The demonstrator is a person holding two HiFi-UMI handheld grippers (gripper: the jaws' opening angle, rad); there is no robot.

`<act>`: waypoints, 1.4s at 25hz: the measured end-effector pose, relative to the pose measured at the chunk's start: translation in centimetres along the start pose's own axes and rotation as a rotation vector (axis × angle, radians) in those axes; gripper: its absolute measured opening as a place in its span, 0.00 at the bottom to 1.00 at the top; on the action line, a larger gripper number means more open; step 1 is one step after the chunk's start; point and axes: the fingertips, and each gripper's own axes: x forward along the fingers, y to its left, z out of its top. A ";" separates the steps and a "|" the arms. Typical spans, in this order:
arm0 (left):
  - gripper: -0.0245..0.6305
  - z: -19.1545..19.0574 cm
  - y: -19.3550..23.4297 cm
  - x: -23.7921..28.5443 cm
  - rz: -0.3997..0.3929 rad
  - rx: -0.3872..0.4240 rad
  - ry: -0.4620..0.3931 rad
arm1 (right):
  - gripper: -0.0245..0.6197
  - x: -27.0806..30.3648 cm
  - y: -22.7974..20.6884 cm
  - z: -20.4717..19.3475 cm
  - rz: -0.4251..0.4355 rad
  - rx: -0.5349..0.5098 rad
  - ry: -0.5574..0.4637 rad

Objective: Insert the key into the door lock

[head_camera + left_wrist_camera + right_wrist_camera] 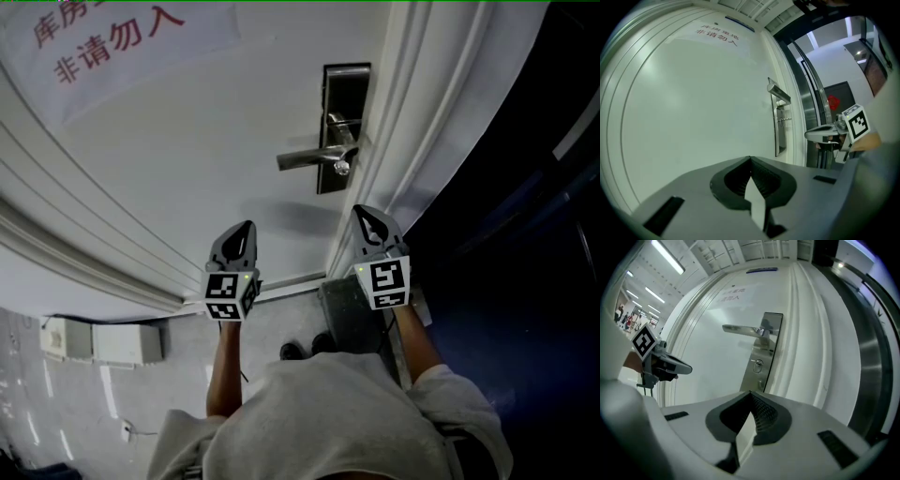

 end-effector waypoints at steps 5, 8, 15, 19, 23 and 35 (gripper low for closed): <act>0.06 -0.1 1.0 -0.9 0.038 -0.006 0.001 | 0.07 0.5 0.4 -0.6 0.023 0.080 -0.004; 0.06 -0.1 1.8 -1.7 0.066 -0.009 0.000 | 0.07 1.1 1.3 -0.1 0.048 0.092 -0.020; 0.06 -0.3 4.0 -4.0 0.145 -0.017 0.000 | 0.07 3.2 4.1 1.6 0.120 0.108 -0.059; 0.06 -0.4 5.5 -5.4 0.193 -0.019 -0.002 | 0.07 4.0 5.2 2.0 0.142 0.114 -0.079; 0.06 -0.4 6.1 -6.1 0.214 -0.018 0.000 | 0.07 4.5 5.9 2.1 0.155 0.117 -0.078; 0.06 -0.5 5.8 -5.4 0.200 -0.020 -0.003 | 0.07 4.5 5.8 1.9 0.138 0.102 -0.061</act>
